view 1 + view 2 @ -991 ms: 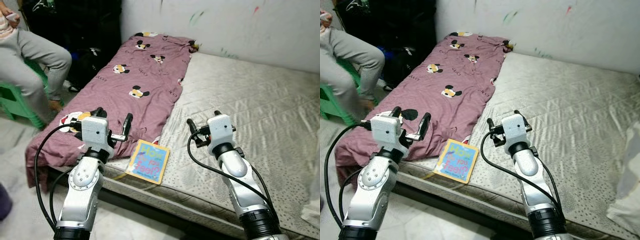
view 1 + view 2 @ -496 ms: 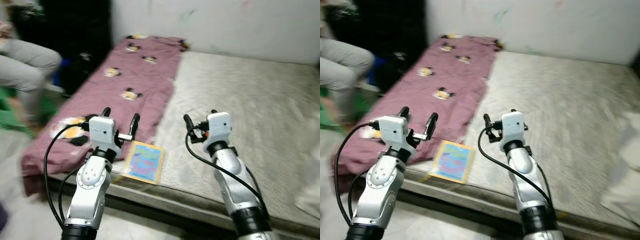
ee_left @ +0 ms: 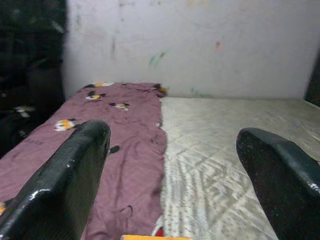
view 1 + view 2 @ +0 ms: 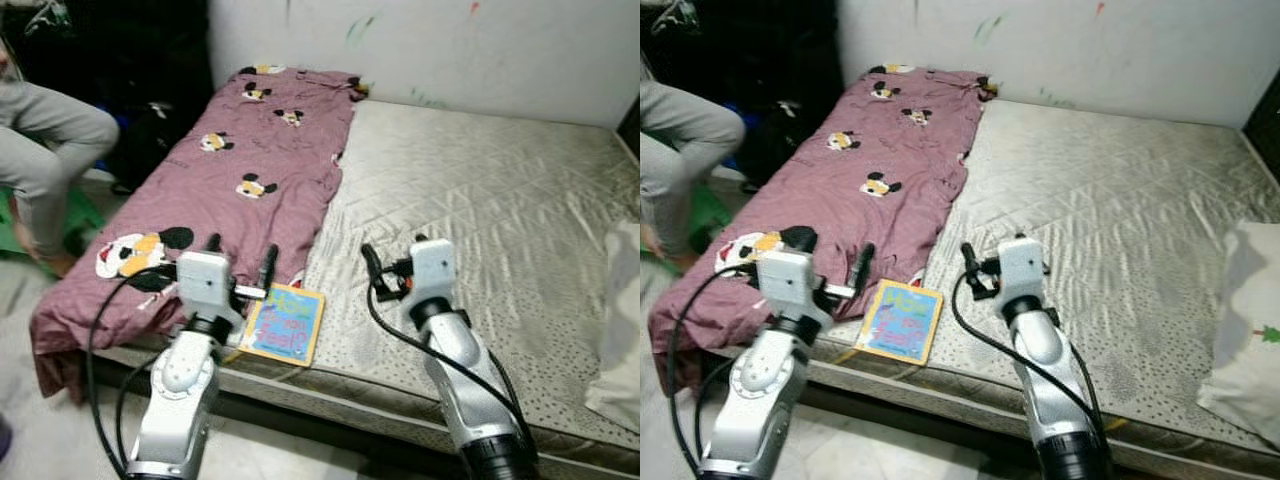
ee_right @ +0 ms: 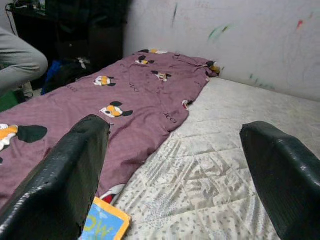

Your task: Clean up the room

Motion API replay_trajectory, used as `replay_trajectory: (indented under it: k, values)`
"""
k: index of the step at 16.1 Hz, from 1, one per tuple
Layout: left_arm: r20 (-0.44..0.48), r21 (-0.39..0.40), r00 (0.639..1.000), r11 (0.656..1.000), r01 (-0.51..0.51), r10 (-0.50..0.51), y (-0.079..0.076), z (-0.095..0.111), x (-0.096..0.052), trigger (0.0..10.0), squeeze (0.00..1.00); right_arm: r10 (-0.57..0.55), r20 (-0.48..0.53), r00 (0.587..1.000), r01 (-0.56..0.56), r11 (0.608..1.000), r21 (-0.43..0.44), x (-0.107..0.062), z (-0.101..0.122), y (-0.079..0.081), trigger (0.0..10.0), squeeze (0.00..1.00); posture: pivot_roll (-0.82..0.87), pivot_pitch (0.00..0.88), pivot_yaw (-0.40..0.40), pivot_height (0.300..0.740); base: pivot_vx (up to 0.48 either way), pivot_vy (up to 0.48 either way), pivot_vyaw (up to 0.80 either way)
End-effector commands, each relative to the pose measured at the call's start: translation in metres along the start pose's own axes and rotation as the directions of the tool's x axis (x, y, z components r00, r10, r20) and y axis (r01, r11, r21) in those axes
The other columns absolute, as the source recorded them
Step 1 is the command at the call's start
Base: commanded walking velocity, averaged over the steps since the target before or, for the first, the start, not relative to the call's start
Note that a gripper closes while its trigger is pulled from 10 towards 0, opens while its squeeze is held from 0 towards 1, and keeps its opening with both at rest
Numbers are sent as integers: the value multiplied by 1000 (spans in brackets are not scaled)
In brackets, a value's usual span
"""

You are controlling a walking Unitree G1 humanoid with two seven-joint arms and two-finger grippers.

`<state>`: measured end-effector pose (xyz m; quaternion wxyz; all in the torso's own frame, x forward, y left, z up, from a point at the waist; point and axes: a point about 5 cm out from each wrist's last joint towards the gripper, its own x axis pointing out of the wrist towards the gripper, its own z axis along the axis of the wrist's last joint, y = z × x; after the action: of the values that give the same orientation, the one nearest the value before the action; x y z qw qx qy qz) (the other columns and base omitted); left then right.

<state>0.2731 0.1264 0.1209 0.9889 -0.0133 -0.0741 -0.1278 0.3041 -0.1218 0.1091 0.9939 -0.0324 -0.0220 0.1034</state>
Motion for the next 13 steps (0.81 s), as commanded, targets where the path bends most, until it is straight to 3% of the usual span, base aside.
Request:
replay_trajectory:
  k: [1,4,10,13]
  values:
    - [-3,-6,1000,1000,29,-29,-5,2,1,10000,0,-11,9,1000,11,1000,5,-3,2,-1,10000,0,-97,0,22,740,0,0,0]
    - [2,-6,997,997,75,-75,-10,3,-1,10000,0,17,13,1000,-17,1000,-3,-8,1,5,10000,0,-88,0,9,740,0,0,0]
    - [-16,-22,1000,1000,13,-13,-6,3,-10,10000,0,72,22,997,-72,997,-7,-2,6,14,10000,0,-47,0,-32,740,0,0,0]
    - [-25,-44,999,999,22,-23,-10,2,-11,10000,0,56,20,998,-56,998,-11,-4,6,12,10000,0,-68,0,-27,740,0,-301,0]
